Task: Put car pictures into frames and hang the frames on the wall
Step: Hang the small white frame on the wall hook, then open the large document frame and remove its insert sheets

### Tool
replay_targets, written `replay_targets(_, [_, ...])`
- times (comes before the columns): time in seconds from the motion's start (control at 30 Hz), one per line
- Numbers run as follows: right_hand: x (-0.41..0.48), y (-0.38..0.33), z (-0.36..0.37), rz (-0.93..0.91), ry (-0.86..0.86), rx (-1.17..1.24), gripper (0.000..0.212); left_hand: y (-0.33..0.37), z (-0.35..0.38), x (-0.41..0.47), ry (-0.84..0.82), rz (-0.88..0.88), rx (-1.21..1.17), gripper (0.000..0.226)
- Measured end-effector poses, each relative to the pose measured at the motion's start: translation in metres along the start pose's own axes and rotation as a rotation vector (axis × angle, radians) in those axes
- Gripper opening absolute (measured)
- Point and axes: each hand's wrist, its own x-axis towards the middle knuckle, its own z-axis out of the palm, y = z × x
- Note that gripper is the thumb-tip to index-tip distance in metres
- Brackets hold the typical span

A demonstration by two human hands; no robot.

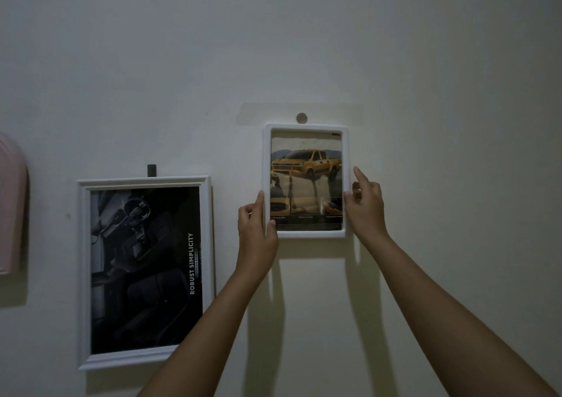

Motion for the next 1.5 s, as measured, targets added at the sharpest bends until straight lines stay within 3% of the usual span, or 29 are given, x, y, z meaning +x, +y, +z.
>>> replay_targets(0.43, [-0.003, -0.003, -0.010, -0.011, -0.008, -0.038, 0.046, 0.005, -0.004, -0.001, 0.005, -0.002, -0.001, 0.056])
replay_targets(0.73, [-0.037, -0.064, 0.036, -0.281, -0.026, -0.102, 0.036, 0.002, -0.088, -0.001, 0.170, 0.079, 0.245, 0.047])
replay_targets(0.87, [-0.079, -0.084, 0.093, -0.336, -0.154, -0.056, 0.036, -0.031, -0.152, -0.016, 0.294, -0.027, 0.420, 0.050])
replay_targets(1.0, [-0.126, -0.080, 0.147, -0.218, -0.250, 0.001, 0.045, -0.077, -0.207, -0.040, 0.365, -0.231, 0.558, 0.063])
replay_targets(1.2, [-0.180, -0.080, 0.195, -0.034, -0.174, 0.159, 0.055, -0.135, -0.239, -0.070, 0.196, -0.251, 0.238, 0.072])
replay_targets(1.37, [-0.188, -0.093, 0.212, 0.077, -0.032, 0.224, 0.055, -0.147, -0.247, -0.065, 0.110, -0.129, 0.177, 0.063])
replay_targets(1.5, [-0.192, -0.110, 0.209, 0.053, 0.000, 0.214, 0.056, -0.149, -0.258, -0.060, 0.116, -0.096, 0.100, 0.062])
